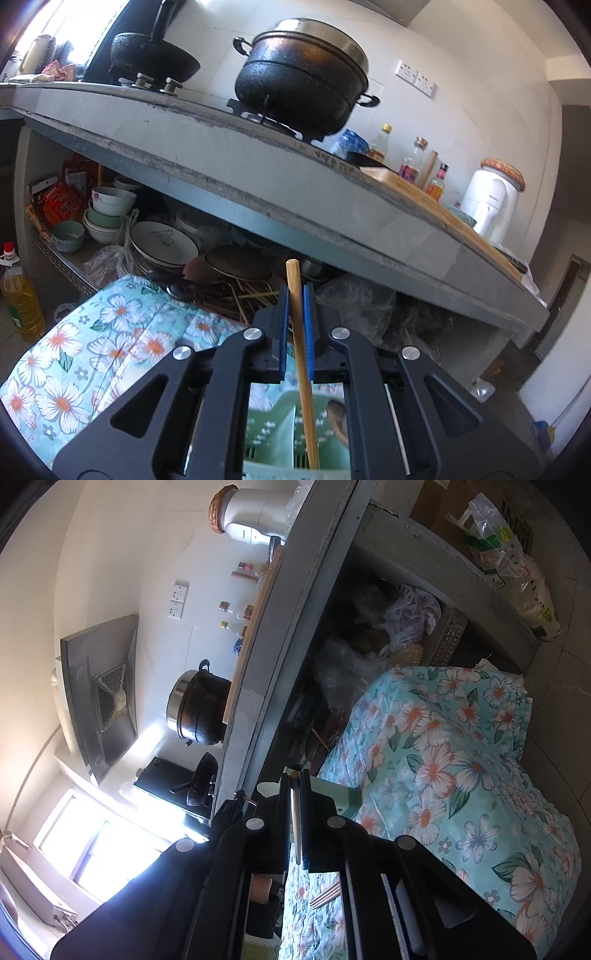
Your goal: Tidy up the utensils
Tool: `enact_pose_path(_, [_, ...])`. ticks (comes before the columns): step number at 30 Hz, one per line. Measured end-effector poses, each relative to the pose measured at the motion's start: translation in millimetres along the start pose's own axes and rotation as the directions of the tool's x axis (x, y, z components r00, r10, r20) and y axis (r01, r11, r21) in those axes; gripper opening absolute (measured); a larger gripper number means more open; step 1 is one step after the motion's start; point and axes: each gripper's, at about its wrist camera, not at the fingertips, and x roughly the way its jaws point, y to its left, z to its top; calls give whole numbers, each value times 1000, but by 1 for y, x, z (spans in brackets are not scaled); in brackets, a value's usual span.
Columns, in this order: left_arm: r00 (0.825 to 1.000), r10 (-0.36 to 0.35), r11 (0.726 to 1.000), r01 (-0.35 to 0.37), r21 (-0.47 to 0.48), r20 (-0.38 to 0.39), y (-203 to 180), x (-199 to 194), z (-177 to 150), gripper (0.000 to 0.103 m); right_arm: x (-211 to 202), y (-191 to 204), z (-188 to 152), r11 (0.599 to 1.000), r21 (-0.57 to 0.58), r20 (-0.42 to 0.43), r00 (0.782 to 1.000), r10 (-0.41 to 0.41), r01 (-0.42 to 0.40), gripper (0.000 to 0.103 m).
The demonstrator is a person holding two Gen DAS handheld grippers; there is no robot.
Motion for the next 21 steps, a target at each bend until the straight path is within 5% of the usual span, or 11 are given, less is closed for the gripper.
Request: enact_pose_path(21, [995,-90,991,94,99,-45,0,-23,-22,7,15,20,-12,999,-35,-25,1000,-14,13,5])
